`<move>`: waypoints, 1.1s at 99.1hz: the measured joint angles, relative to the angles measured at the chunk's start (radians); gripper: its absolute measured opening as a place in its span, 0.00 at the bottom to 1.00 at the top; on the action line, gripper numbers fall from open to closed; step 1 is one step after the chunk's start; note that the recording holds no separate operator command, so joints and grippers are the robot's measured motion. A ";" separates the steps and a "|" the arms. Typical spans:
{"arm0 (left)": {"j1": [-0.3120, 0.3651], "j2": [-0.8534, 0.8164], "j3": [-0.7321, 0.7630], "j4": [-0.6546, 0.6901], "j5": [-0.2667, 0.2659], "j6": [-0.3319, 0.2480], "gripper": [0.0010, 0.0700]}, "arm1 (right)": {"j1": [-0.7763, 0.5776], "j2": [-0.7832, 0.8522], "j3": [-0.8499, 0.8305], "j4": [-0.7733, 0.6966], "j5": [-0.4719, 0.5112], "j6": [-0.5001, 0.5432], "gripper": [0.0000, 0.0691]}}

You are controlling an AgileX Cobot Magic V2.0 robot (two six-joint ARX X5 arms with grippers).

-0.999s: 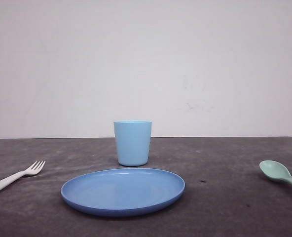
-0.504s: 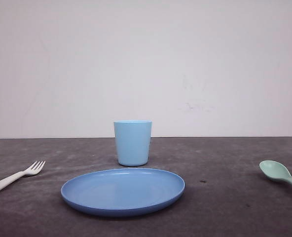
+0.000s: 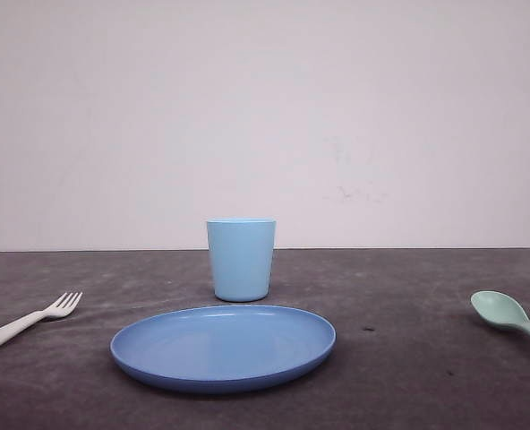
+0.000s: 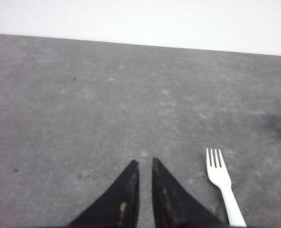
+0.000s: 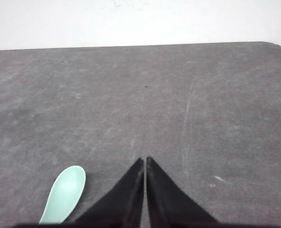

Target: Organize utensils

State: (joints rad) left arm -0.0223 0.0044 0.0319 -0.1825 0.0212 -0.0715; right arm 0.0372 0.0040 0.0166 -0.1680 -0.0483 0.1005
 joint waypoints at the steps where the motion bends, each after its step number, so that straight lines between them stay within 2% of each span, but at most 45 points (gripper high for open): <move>1: 0.000 0.000 0.000 0.000 0.000 0.000 0.02 | 0.000 0.000 0.000 0.000 0.000 0.000 0.01; 98: 0.000 0.000 0.000 0.000 0.000 -0.001 0.02 | 0.000 0.000 0.000 -0.003 -0.030 0.014 0.01; 109: 0.000 0.000 0.000 0.006 0.000 -0.051 0.02 | 0.000 0.000 0.000 0.002 -0.032 0.058 0.01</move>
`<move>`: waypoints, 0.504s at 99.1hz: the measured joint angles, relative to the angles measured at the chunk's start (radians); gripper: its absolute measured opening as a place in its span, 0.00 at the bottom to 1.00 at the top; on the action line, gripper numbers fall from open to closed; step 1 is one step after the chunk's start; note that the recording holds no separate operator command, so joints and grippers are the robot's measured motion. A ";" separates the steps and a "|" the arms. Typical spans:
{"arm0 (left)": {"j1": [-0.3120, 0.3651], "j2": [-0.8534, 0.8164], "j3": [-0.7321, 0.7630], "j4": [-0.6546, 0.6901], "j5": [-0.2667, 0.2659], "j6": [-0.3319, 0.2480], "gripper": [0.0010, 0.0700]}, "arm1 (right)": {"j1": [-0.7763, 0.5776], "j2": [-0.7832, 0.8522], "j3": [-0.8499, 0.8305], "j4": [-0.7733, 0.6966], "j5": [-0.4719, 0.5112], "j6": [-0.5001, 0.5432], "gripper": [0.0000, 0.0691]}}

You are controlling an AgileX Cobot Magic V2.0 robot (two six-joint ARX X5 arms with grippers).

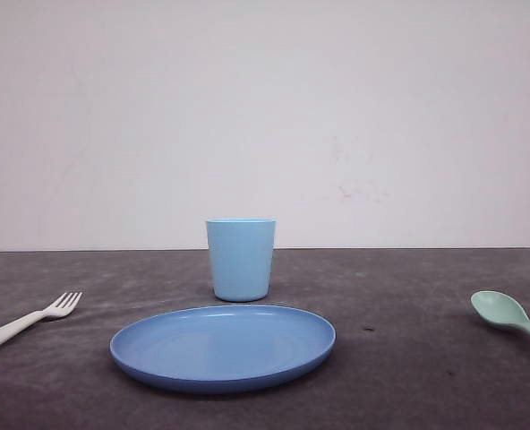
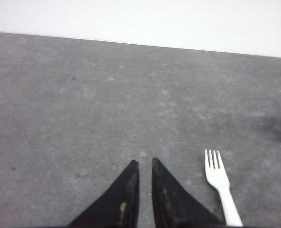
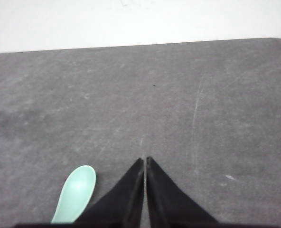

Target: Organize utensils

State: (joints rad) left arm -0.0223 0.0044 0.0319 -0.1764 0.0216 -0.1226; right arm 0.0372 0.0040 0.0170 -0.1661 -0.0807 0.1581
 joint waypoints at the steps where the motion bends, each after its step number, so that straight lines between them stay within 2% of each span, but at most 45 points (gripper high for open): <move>1: 0.000 0.000 0.000 0.003 0.000 -0.007 0.02 | 0.000 0.000 0.000 0.000 -0.002 0.006 0.01; 19: 0.000 0.000 0.017 0.095 0.014 -0.158 0.02 | 0.000 0.003 0.060 -0.005 -0.077 0.138 0.01; 35: 0.000 0.023 0.152 0.071 0.057 -0.224 0.02 | 0.000 0.022 0.209 -0.019 -0.104 0.226 0.01; 50: 0.000 0.122 0.350 -0.062 0.087 -0.245 0.02 | 0.000 0.126 0.371 -0.110 -0.104 0.251 0.01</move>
State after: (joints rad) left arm -0.0223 0.1268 0.3820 -0.2386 0.1085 -0.3672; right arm 0.0372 0.1295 0.3882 -0.2760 -0.1844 0.4091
